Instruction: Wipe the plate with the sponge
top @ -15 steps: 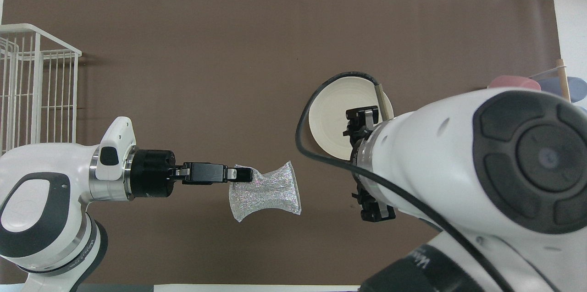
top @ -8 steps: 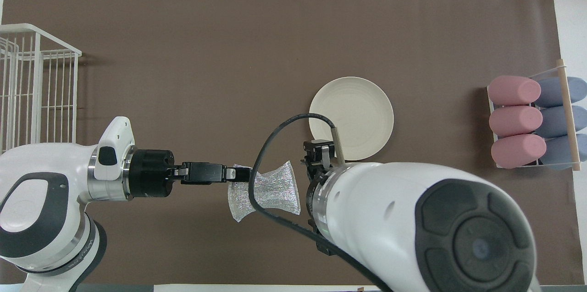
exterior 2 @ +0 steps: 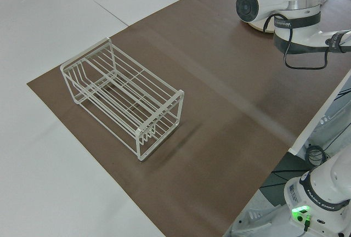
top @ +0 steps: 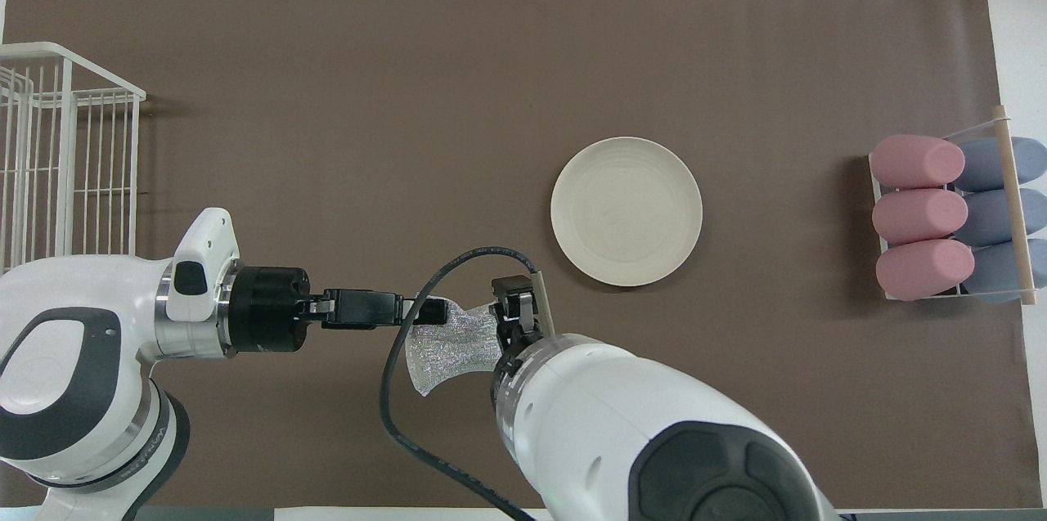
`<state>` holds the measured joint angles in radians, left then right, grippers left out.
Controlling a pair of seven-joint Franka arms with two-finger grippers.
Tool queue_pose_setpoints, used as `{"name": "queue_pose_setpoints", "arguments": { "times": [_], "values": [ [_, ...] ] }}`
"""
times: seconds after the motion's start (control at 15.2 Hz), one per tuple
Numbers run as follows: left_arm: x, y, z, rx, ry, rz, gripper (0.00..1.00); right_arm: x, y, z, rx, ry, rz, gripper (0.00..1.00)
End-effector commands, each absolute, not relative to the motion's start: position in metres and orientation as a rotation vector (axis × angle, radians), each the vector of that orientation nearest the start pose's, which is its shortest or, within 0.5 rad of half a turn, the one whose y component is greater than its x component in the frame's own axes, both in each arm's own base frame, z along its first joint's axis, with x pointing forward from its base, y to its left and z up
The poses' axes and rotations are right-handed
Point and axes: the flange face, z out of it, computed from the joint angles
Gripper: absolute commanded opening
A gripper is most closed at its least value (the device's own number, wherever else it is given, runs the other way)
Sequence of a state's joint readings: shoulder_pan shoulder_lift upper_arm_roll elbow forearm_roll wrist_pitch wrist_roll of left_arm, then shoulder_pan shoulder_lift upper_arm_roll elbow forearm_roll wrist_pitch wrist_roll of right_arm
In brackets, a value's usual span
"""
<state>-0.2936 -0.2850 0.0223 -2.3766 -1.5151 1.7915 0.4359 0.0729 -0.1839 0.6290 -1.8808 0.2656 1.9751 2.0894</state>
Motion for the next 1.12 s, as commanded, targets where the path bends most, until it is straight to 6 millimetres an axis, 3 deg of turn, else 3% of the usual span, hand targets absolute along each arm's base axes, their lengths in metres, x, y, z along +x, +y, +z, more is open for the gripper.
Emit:
{"name": "queue_pose_setpoints", "arguments": {
  "times": [0.0,0.13,0.33,0.46,0.59,1.05],
  "values": [
    [0.411,-0.195,0.483,1.690,-0.033,-0.120,0.00,0.384,0.373,0.588,-2.097,1.915,0.137,1.00],
    [0.410,-0.195,0.483,1.688,-0.035,-0.125,0.00,0.378,0.378,0.587,-2.101,1.904,0.136,1.00],
    [0.410,-0.195,0.483,1.687,-0.039,-0.126,0.00,0.381,0.380,0.590,-2.071,1.887,0.126,0.90],
    [0.410,-0.194,0.484,1.685,-0.037,-0.128,0.00,0.381,0.380,0.591,-2.070,1.876,0.124,0.58],
    [0.410,-0.194,0.484,1.687,-0.038,-0.128,0.00,0.378,0.384,0.590,-2.107,1.835,0.120,0.02],
    [0.410,-0.194,0.483,1.689,-0.040,-0.134,0.00,0.384,0.377,0.588,-2.189,1.750,0.099,0.00]
  ]
}}
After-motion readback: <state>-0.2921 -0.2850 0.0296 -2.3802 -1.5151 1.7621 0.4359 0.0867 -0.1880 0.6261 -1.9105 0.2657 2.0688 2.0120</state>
